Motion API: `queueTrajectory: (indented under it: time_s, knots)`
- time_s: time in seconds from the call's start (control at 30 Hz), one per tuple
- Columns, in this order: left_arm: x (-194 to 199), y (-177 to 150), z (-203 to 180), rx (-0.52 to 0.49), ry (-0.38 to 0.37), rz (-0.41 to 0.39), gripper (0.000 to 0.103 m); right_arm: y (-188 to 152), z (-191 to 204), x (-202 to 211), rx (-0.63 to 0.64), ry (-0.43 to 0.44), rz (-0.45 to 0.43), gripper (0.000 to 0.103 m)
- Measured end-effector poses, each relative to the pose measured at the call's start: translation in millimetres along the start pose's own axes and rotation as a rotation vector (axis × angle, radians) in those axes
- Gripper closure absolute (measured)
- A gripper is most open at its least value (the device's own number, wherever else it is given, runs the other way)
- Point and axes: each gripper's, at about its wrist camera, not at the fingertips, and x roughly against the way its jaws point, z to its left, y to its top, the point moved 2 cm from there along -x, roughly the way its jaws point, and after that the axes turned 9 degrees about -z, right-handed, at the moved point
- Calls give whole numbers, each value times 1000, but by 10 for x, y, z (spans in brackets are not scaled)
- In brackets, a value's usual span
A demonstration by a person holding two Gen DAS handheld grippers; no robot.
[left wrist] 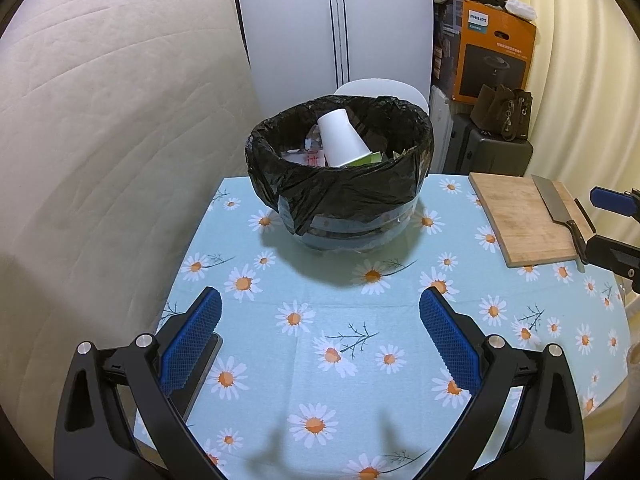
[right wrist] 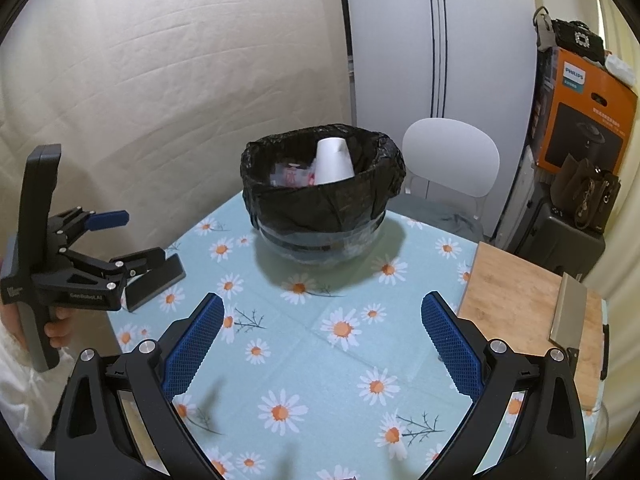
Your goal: Collect trash
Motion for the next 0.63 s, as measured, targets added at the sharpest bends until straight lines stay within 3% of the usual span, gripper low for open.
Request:
queueTrajectory:
  time_s: [0.63]
  knots:
    - [-3, 39, 81, 20, 33, -27, 6, 2, 20, -71, 41, 6, 7, 8]
